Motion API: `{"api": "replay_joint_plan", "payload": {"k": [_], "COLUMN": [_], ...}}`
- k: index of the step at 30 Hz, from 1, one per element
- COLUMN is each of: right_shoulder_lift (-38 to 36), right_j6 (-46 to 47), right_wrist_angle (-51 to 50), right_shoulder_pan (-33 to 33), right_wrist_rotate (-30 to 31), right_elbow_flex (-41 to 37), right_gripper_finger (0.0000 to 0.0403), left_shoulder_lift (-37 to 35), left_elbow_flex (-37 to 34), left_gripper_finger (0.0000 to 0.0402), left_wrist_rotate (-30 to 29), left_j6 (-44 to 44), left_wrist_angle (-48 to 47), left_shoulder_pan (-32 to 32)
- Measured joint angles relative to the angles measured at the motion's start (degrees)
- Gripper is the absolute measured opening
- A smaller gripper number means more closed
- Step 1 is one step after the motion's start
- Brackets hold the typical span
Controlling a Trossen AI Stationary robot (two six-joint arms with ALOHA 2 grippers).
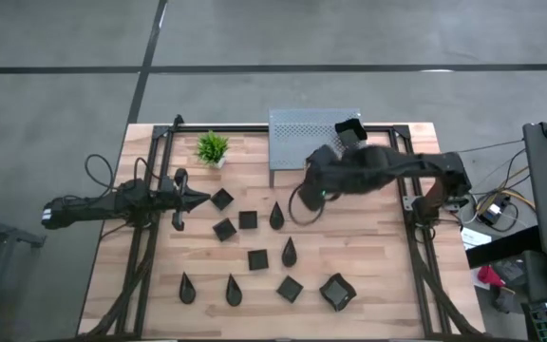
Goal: Pick & Place Mini shaped plates
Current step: Stack the black distorted square plate on top of the black distorted square plate on the shelf
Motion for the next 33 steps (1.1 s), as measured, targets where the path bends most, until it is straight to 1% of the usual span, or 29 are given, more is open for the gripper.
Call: {"api": "replay_joint_plan", "payload": {"k": [3, 7, 9, 13, 18, 27, 33], "right_shoulder_lift": [-0.13, -0.11, -0.09, 0.02, 0.07, 0.04, 0.04], "right_j6": [0.77, -0.02, -1.15, -3.11, -6.55, -8.4, -10.1], "right_wrist_angle": [-0.88, -0.98, -1.03, -1.07, -1.03, -1.05, -1.1], "right_shoulder_pan": [-3.48, -8.95, -11.56, -16.78, -22.04, -28.12, -29.24], "right_wrist_rotate": [1.13, 0.63, 0.4, -2.82, -3.42, -3.94, -5.66], "right_elbow_flex": [2.61, 4.29, 4.11, 3.04, 0.57, -5.0, -9.37], "right_gripper_finger": [0.0008, 0.0008, 0.0008, 0.0008, 0.0008, 0.0008, 0.0008], "left_shoulder_lift": [0.0, 0.0, 0.01, -0.01, 0.01, 0.01, 0.01], "left_elbow_flex": [0.0, 0.0, 0.0, 0.0, 0.0, 0.0, 0.0], "left_gripper_finger": [0.0005, 0.0005, 0.0005, 0.0005, 0.0005, 0.0005, 0.0005], "left_wrist_rotate": [0.0, 0.0, 0.0, 0.0, 0.0, 0.0, 0.02], "left_j6": [0.0, 0.0, 0.0, 0.0, 0.0, 0.0, 0.0], "left_wrist_angle": [0.0, 0.0, 0.0, 0.0, 0.0, 0.0, 0.0], "left_shoulder_pan": [0.0, 0.0, 0.0, -0.04, -0.04, -0.02, -0.02]}}
